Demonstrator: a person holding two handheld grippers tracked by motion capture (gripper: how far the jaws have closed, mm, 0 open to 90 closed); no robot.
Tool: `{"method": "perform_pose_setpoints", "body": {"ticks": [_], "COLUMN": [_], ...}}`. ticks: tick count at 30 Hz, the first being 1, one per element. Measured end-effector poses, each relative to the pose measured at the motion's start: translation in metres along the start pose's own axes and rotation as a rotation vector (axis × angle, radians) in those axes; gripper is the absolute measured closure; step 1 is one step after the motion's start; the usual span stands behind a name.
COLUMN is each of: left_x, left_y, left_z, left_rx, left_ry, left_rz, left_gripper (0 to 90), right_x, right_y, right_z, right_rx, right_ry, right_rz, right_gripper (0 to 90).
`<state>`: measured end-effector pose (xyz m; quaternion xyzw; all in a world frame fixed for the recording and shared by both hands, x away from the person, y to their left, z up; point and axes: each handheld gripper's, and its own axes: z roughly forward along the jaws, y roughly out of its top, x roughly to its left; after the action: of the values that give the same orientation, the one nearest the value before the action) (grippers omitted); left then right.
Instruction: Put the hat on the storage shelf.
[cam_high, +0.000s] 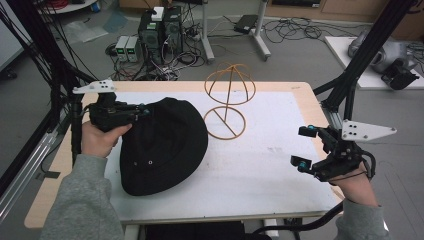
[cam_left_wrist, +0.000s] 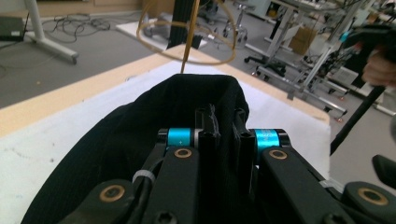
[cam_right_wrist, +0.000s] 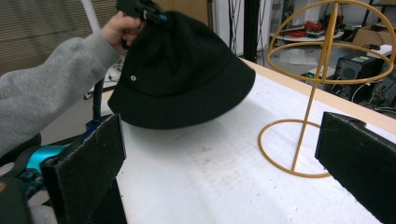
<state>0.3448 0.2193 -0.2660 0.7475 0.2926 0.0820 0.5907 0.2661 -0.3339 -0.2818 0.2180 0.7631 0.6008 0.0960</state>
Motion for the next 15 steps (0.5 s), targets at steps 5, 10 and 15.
{"method": "perform_pose_setpoints", "body": {"ticks": [5, 10, 15], "left_x": [-0.007, -0.016, -0.025], "left_y": [0.016, 0.035, 0.054], "left_z": [-0.016, -0.03, -0.038], "left_rx": [-0.024, -0.041, -0.04], "left_ry": [-0.024, -0.05, -0.058], "left_rz": [0.007, 0.032, 0.056], "left_gripper": [84.4, 84.4, 84.4], "right_x": [-0.003, -0.004, -0.005], "right_y": [-0.002, -0.002, -0.002], "right_z": [0.004, 0.006, 0.004], "right_rx": [0.008, 0.008, 0.002], "right_ry": [0.002, 0.001, -0.004], "right_rz": [0.01, 0.011, 0.011], "right_gripper": [0.9, 0.9, 0.9]}}
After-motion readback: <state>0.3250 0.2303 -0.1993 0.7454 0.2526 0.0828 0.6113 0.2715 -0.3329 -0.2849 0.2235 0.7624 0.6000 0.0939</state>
